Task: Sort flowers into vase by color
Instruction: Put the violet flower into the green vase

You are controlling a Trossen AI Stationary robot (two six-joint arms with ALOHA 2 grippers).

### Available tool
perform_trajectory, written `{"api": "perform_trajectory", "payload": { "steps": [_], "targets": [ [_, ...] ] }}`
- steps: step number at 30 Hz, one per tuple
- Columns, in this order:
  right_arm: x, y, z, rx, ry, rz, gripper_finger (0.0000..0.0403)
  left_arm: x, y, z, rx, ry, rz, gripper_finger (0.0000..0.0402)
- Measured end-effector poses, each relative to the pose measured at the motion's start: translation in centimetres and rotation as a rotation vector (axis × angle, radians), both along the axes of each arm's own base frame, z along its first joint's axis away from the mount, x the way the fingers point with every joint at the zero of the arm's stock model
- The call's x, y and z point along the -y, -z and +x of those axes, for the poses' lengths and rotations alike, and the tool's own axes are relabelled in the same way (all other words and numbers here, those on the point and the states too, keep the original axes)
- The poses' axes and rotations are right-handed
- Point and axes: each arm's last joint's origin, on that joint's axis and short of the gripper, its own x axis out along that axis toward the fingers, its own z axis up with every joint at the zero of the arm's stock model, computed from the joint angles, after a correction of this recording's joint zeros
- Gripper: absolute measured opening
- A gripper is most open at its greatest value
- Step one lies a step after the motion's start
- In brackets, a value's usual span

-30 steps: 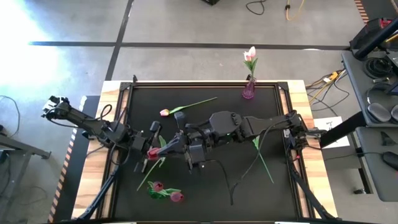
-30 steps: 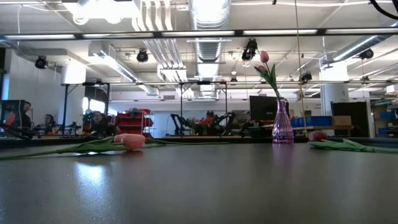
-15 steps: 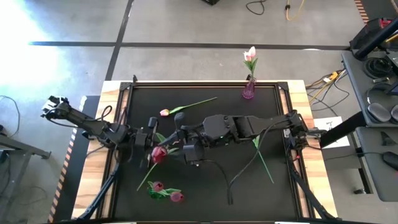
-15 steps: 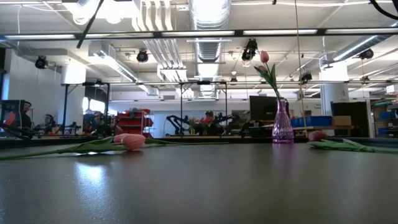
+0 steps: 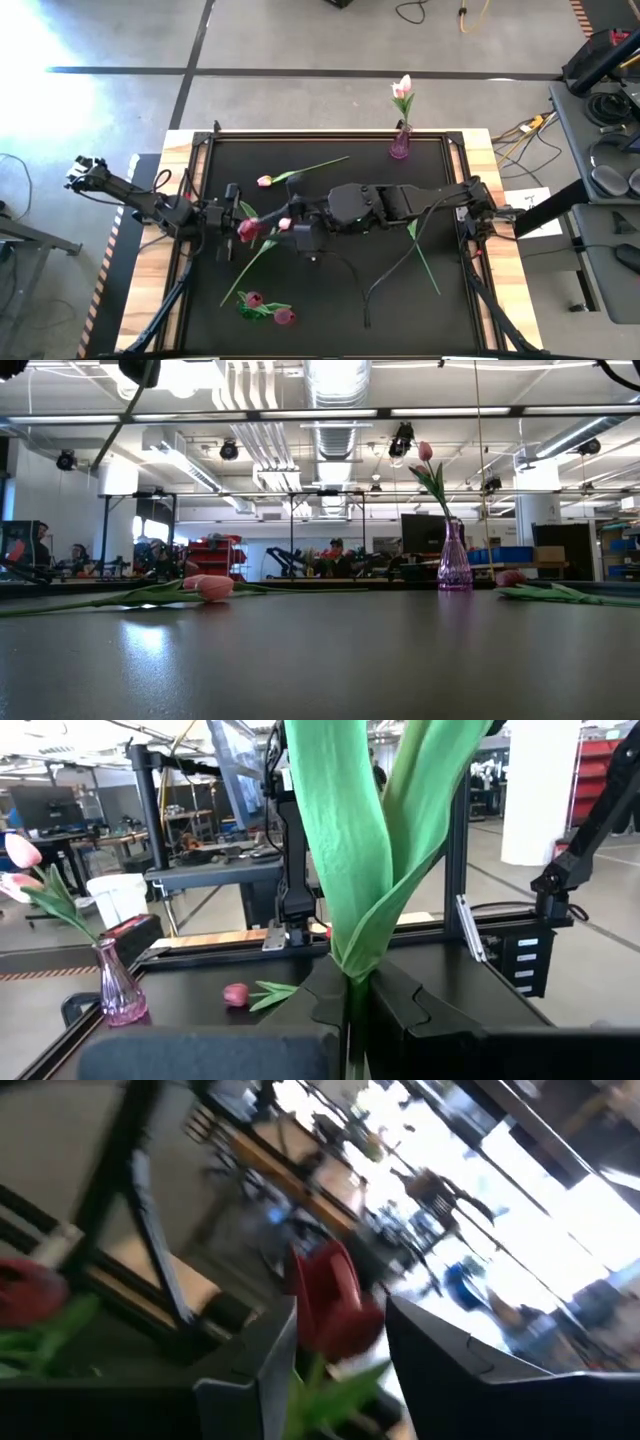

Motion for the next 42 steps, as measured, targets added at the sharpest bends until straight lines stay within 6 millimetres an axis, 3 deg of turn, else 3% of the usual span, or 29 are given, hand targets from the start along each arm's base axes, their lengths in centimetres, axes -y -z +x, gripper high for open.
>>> {"api": "perform_trajectory", "payload": {
  "steps": [4, 7, 13, 15, 21, 30, 35, 42],
  "targets": [
    [0.3, 0.3, -0.3, -0.063, 0.067, -0.065, 0.0162, -0.2, 0.3, -0.4, 0.007, 0.000, -0.008, 0.0000],
    [0.5, 0.5, -0.6, -0.110, 0.132, -0.083, 0.0149, -0.2, 0.2, -0.6, 0.009, 0.006, -0.021, 0.0000],
    [1.4, 1.4, -0.9, -0.187, 0.183, -0.061, 0.0038, 1.2, -0.4, -0.8, -0.026, 0.076, -0.010, 0.0000],
    [1.5, 2.2, -0.6, -0.213, 0.190, -0.067, 0.0019, 1.9, -0.5, -1.0, -0.041, 0.094, -0.002, 0.0000],
    [1.7, 4.1, -0.6, -0.214, 0.194, -0.052, 0.0009, 3.8, -0.3, -2.6, -0.039, 0.136, 0.000, 0.0000],
    [3.9, 8.2, -2.6, -0.135, 0.225, 0.038, 0.0009, 5.8, -1.0, -4.3, 0.062, 0.229, 0.017, 0.0000],
    [4.6, 9.7, -4.4, -0.077, 0.237, 0.079, 0.0009, 6.3, -1.5, -4.1, 0.128, 0.212, -0.057, 0.0000],
    [5.1, 9.9, -7.0, 0.000, 0.239, 0.139, 0.0009, 7.5, -0.5, -3.0, 0.148, 0.091, -0.104, 0.0000]
  ]
}}
